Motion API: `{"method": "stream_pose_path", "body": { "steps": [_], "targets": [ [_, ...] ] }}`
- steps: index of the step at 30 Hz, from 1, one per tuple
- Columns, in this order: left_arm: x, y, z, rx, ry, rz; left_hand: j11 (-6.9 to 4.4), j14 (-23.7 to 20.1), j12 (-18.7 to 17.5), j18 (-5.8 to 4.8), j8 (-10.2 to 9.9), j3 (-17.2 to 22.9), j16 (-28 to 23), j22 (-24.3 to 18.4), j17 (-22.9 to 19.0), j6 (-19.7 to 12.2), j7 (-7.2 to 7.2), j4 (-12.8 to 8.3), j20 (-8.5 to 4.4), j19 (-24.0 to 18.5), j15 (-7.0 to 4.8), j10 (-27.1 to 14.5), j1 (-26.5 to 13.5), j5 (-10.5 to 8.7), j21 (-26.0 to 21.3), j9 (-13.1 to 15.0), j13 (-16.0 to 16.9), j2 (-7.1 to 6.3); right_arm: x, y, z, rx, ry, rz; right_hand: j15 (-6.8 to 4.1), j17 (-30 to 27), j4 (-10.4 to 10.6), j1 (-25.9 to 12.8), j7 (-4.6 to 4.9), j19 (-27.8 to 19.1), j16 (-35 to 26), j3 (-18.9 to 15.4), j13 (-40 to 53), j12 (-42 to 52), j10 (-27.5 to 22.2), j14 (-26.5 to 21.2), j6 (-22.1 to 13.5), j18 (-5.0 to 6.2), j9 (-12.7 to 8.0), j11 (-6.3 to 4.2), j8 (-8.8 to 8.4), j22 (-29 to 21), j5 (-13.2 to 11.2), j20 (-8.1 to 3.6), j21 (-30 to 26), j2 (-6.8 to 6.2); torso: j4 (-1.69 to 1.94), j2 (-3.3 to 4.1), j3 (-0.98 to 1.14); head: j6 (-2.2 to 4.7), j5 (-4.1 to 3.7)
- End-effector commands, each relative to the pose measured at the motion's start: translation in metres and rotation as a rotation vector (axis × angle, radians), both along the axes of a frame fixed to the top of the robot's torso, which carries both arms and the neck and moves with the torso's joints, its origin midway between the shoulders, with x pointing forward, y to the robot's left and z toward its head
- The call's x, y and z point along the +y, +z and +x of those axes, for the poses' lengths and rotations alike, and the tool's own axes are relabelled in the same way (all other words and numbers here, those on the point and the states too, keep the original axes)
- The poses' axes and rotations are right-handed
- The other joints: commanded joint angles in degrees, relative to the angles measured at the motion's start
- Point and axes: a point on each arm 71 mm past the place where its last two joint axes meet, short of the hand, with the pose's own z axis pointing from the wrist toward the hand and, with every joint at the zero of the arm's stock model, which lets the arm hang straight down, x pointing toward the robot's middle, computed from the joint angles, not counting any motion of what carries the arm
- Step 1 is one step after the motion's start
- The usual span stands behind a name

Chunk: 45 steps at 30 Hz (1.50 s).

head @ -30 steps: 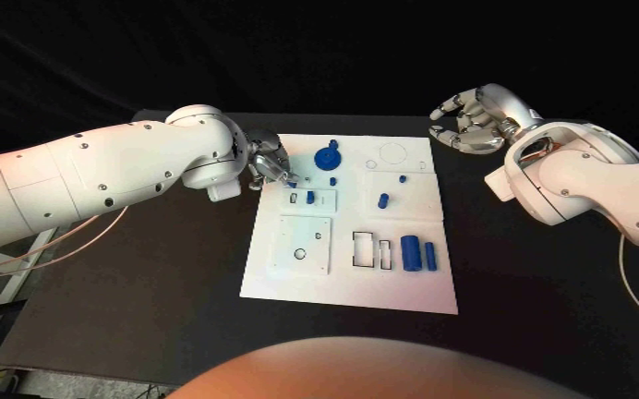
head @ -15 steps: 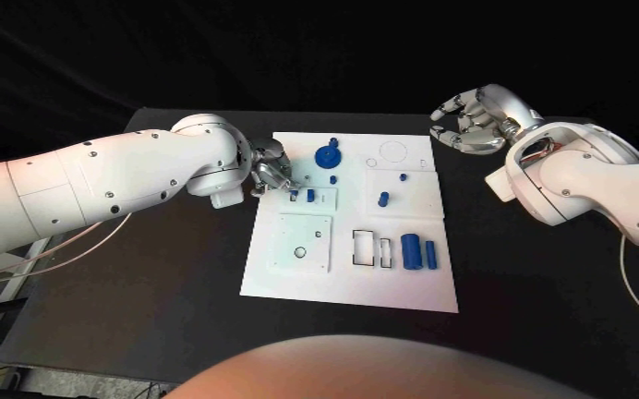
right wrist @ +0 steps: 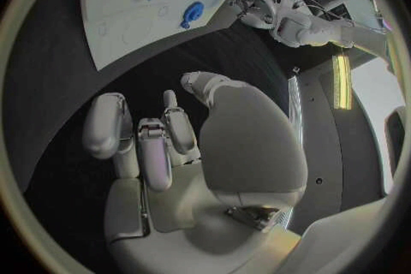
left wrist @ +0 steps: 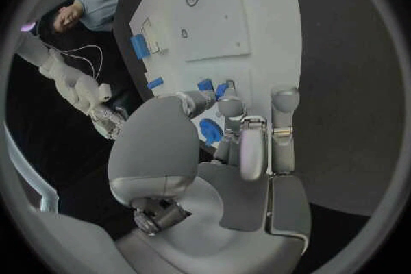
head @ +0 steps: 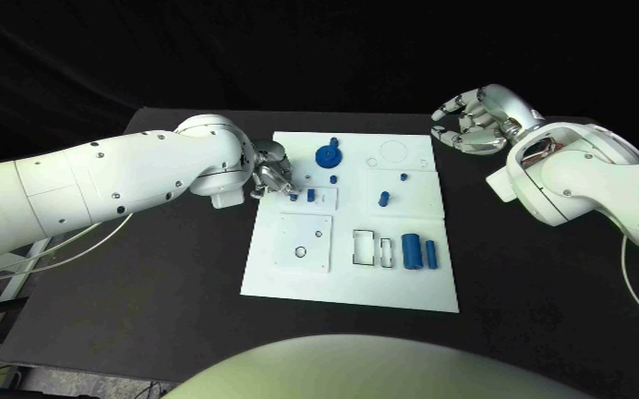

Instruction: Assemble the parts on the task board

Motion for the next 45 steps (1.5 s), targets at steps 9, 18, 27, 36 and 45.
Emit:
{"method": "stream_pose_path", "body": {
  "steps": [9, 18, 27, 36, 45],
  "targets": [
    [-0.0037, -0.0017, -0.0015, -0.017, -0.048, 0.048, -0.05, 4.75, 0.09, -0.05, -0.24, 10.62, 0.37, 0.13, 10.40, 1.07, -0.64, -10.45, 0.03, 0.34, -0.50, 0.30, -0.31, 0.27, 0.31, -0.08, -0.06, 0.47, 0.0010, -0.0005, -0.0008, 0.002, 0.012, -0.010, -0.43, 12.38, -0.23, -0.35, -0.01, -0.38, -0.27, 0.05, -0.13, -0.23, -0.47, 5.05, -0.17, 0.76, 0.09, -0.13, 0.36, 0.32, 0.34, -0.06, -0.29, -0.19, 0.06, 0.01, -0.03, 0.00, 0.18],
    [-0.0030, -0.0020, -0.0012, -0.025, -0.043, 0.050, -0.06, 4.76, 0.09, -0.07, -0.24, 10.66, 0.38, 0.20, 10.43, 1.09, -0.64, -10.49, 0.02, 0.40, -0.51, 0.32, -0.33, 0.27, 0.38, -0.09, -0.06, 0.48, 0.0009, -0.0006, -0.0006, 0.002, 0.012, -0.011, -0.43, 12.36, -0.25, -0.40, 0.00, -0.39, -0.28, 0.09, -0.12, -0.23, -0.46, 5.04, -0.18, 0.77, 0.10, -0.13, 0.37, 0.31, 0.36, -0.07, -0.32, -0.16, 0.03, 0.00, -0.05, 0.00, 0.29],
    [-0.0018, -0.0007, -0.0013, -0.042, -0.030, 0.039, -0.13, 4.82, 0.29, -0.14, -0.19, 10.81, 0.44, 0.46, 10.64, 1.24, -0.65, -10.68, -0.02, 0.63, -0.55, 0.57, -0.34, 0.32, 0.67, -0.13, 0.25, 0.48, 0.0009, -0.0005, -0.0007, 0.002, 0.012, -0.011, -0.43, 12.36, -0.25, -0.40, 0.00, -0.39, -0.28, 0.09, -0.12, -0.23, -0.46, 5.04, -0.18, 0.77, 0.10, -0.13, 0.37, 0.31, 0.36, -0.07, -0.32, -0.16, -0.01, 0.00, 0.00, 0.00, 0.35],
    [0.0010, 0.0011, -0.0021, -0.070, -0.008, 0.020, -0.31, 5.10, 0.92, -0.31, -0.01, 11.39, 0.72, 1.21, 11.55, 1.82, -0.81, -11.24, -0.21, 1.39, -0.74, 1.46, -0.69, 1.03, 1.50, -0.26, 1.18, 0.27, 0.0008, -0.0005, -0.0009, 0.001, 0.012, -0.010, -0.43, 12.36, -0.25, -0.40, 0.00, -0.39, -0.28, 0.09, -0.12, -0.23, -0.46, 5.04, -0.18, 0.77, 0.10, -0.13, 0.37, 0.31, 0.36, -0.07, -0.32, -0.16, 0.00, 0.00, -0.02, 0.00, 0.34],
    [0.0018, 0.0019, -0.0020, -0.089, 0.006, 0.005, -0.42, 5.23, 1.20, -0.44, 0.09, 11.76, 0.84, 1.72, 11.96, 2.14, -0.92, -11.48, -0.31, 1.89, -0.85, 1.95, -1.04, 1.40, 2.08, -0.35, 1.60, 0.09, 0.0013, -0.0006, -0.0007, 0.001, 0.013, -0.010, -0.43, 12.36, -0.25, -0.40, 0.00, -0.39, -0.28, 0.09, -0.12, -0.23, -0.46, 5.04, -0.18, 0.77, 0.10, -0.13, 0.37, 0.31, 0.36, -0.07, -0.32, -0.16, -0.01, -0.01, 0.00, 0.00, 0.41]
  ]
}}
